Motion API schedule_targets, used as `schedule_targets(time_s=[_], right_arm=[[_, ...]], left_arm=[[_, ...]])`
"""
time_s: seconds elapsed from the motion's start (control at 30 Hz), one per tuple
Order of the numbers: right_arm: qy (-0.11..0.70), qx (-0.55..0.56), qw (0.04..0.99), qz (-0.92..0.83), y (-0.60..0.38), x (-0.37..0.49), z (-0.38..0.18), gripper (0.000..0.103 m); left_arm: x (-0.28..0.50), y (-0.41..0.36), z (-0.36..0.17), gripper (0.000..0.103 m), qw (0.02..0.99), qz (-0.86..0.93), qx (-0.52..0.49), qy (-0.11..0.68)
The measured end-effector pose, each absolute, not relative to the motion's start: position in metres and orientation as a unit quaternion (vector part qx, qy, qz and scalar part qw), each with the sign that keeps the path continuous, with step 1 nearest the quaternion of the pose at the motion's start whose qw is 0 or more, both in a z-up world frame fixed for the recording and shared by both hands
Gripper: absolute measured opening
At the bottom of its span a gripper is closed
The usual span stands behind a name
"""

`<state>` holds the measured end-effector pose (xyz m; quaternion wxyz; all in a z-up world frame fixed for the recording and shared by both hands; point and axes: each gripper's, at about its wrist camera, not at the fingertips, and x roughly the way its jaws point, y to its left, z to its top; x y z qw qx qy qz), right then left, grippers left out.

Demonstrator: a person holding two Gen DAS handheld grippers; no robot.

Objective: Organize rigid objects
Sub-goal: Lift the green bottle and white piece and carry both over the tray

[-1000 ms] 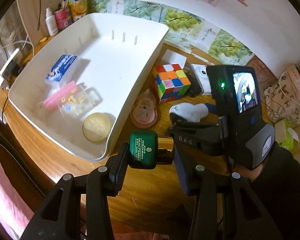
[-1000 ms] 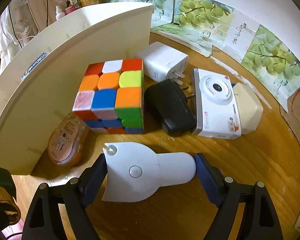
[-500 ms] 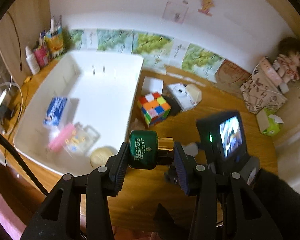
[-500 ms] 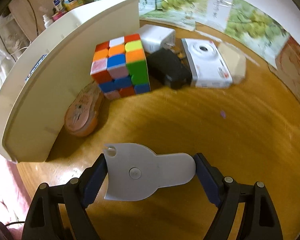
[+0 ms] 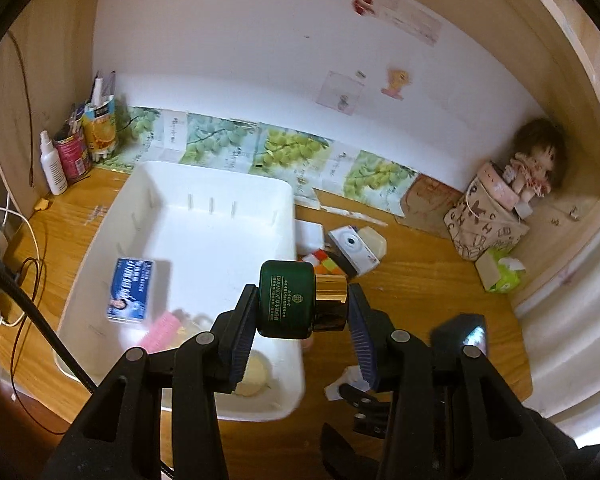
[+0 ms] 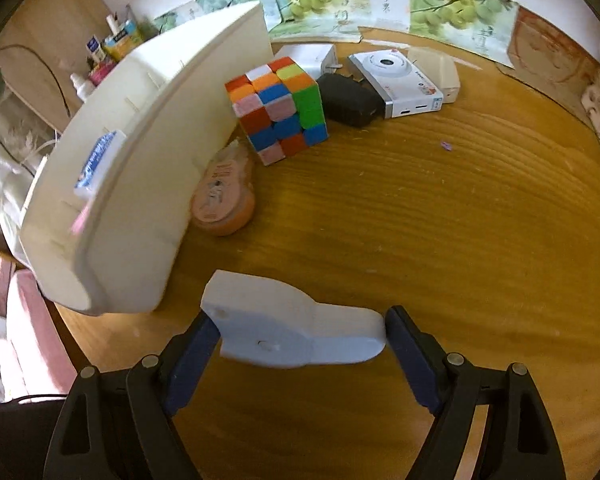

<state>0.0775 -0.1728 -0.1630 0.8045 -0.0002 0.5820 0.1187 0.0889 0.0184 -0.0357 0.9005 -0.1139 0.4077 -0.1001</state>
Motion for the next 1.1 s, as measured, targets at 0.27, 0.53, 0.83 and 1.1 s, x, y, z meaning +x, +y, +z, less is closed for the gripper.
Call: schedule_targets(time_s=[0.27,0.53,0.83,1.1], right_arm=[[0.543,0.033,0.834,0.094,-0.147,0.059,-0.131,0.084],[0.501,0.037,0.861,0.081,-0.122,0.076,-0.106,0.084],[0.463,0.032,0.881,0.091,-0.097,0.08,-0.081,0.084],[0.445,0.011,0.885,0.138,-0.054,0.089,-0.076,0.084]], left_arm=[[0.101,0.082,-0.05,0.047,0.887,-0.072,-0.134,0.436],[0.113,0.131,-0.073,0.047,0.865,-0.06,-0.161,0.471],[0.133,0.153,-0.089,0.047,0.845,-0.06,-0.163,0.505],[0.146,0.163,-0.096,0.047,0.837,-0.067,-0.148,0.523]])
